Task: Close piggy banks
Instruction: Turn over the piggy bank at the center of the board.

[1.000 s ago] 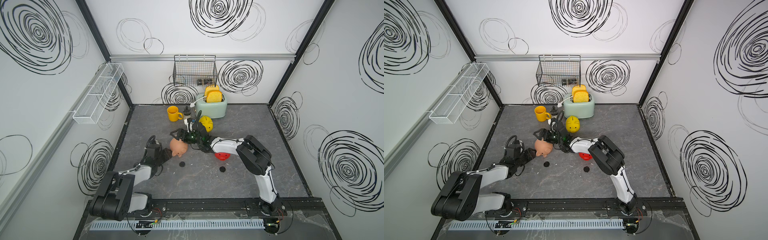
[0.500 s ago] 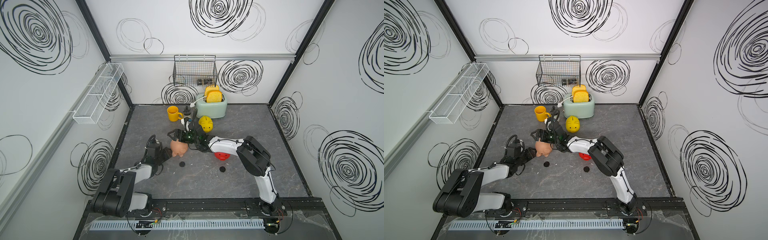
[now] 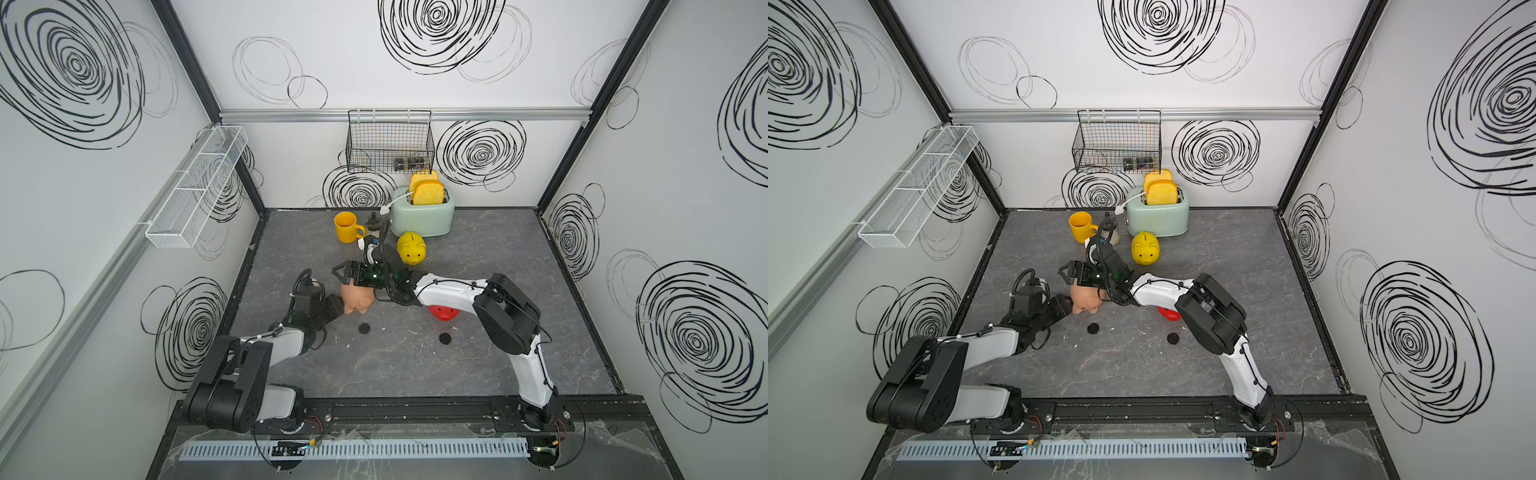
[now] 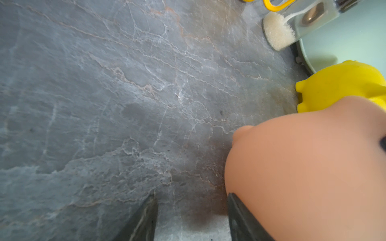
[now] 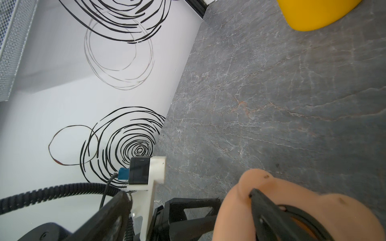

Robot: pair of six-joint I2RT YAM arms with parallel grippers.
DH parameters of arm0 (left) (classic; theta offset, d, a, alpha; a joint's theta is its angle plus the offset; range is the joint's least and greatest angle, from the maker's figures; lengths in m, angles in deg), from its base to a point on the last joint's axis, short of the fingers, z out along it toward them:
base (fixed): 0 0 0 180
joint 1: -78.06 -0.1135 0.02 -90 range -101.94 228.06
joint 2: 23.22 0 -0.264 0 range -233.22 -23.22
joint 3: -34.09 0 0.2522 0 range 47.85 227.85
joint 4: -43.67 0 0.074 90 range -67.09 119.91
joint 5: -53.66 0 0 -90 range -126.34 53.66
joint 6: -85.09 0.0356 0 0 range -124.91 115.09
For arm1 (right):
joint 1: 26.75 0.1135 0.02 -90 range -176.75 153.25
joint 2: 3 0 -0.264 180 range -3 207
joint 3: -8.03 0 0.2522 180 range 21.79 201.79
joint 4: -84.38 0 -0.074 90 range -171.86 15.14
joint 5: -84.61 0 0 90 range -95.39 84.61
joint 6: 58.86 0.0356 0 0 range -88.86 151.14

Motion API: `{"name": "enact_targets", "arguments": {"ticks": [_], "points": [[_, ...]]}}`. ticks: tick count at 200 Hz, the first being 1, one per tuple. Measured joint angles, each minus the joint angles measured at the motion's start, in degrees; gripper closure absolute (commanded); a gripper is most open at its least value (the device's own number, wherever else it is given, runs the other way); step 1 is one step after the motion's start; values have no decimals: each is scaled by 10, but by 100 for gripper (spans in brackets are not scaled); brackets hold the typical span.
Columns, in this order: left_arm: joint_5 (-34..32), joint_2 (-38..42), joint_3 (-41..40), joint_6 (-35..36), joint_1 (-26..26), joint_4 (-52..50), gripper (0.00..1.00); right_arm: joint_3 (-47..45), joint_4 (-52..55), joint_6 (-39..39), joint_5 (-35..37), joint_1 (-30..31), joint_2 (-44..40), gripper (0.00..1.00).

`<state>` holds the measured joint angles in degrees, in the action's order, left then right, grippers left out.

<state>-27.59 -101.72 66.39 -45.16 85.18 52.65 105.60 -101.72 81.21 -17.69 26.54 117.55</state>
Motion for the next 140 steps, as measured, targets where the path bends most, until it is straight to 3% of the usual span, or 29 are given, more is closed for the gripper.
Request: {"name": "enact_targets", "arguments": {"ticks": [140], "points": [[3, -3, 0, 4, -14, 5, 41, 28, 57, -53, 31, 41, -3, 8]]}}
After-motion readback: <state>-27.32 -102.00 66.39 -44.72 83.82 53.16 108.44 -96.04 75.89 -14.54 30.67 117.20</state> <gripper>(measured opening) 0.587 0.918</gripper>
